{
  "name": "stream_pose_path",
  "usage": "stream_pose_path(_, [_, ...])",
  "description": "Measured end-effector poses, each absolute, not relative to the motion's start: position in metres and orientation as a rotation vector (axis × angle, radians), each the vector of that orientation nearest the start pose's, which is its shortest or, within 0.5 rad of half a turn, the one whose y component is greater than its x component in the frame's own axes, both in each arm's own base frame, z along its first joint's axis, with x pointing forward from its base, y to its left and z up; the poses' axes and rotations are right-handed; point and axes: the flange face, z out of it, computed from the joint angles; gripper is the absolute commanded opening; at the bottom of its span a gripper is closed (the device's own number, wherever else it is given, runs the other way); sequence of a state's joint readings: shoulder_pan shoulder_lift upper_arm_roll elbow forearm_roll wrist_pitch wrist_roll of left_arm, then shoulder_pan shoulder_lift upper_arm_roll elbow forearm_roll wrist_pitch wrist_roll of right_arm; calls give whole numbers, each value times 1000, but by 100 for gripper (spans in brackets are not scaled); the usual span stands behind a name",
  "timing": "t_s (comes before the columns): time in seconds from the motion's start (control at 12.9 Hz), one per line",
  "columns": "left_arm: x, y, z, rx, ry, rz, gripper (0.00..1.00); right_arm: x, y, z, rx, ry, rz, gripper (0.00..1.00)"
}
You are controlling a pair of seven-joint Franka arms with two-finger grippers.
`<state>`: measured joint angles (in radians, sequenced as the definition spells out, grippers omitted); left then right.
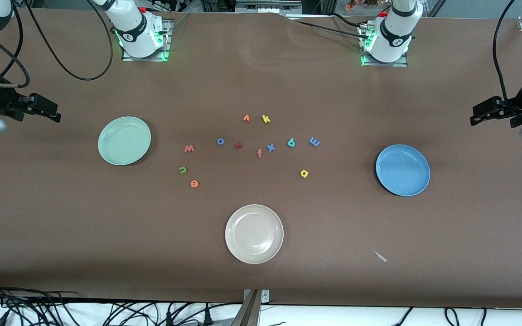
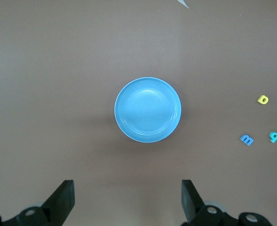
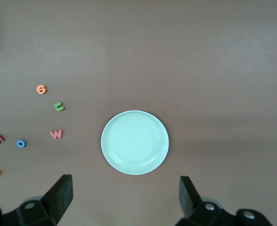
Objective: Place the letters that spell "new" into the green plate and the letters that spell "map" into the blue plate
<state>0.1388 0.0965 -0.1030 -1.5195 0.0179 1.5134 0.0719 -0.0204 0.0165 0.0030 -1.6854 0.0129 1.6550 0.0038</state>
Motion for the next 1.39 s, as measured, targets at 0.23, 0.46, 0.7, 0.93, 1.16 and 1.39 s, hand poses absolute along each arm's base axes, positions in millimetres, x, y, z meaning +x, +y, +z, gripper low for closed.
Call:
stream_pose_path(0.23, [576, 25, 589, -3135, 57, 161, 100, 561, -9, 567, -3127, 37, 95, 100])
stream_pose_path(0.46, [576, 25, 589, -3135, 57, 162, 100, 560, -10, 566, -3126, 38, 102, 100])
stream_pose_path(0.7, [576, 25, 589, -3135, 58, 162, 100, 560, -10, 566, -3126, 38, 103, 100])
stream_pose_path(0.93, [576, 25, 589, -3135, 58, 162, 100, 560, -10, 566, -3126, 38, 103, 100])
stream_pose_path(1.16, [576, 25, 589, -3135, 59, 162, 100, 560, -10, 566, -3126, 38, 103, 100])
stream_pose_path(1.39, [576, 25, 588, -3135, 59, 163, 100, 560, -10, 566, -3126, 38, 100, 100])
